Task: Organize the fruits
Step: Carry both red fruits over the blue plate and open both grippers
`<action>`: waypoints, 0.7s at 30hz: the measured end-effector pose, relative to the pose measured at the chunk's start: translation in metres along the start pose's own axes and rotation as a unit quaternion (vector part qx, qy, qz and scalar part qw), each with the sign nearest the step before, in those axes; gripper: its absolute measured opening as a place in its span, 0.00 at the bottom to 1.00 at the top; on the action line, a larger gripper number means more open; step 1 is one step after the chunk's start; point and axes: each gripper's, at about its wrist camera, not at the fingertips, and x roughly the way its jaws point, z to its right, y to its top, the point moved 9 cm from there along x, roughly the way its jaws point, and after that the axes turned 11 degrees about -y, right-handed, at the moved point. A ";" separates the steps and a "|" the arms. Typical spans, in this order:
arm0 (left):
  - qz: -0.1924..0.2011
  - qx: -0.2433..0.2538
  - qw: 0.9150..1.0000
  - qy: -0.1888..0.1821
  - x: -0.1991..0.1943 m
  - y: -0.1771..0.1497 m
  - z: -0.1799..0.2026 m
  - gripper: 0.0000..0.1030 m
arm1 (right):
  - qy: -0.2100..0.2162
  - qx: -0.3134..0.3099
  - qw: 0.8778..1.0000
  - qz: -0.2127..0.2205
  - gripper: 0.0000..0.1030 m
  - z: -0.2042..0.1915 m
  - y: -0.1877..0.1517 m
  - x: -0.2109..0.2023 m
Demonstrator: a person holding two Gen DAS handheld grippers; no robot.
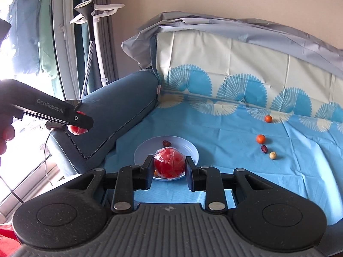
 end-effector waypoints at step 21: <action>-0.012 -0.016 1.000 -0.011 0.028 0.007 -0.012 0.30 | -0.009 -0.008 1.000 -0.027 0.30 -0.003 -0.004 0.024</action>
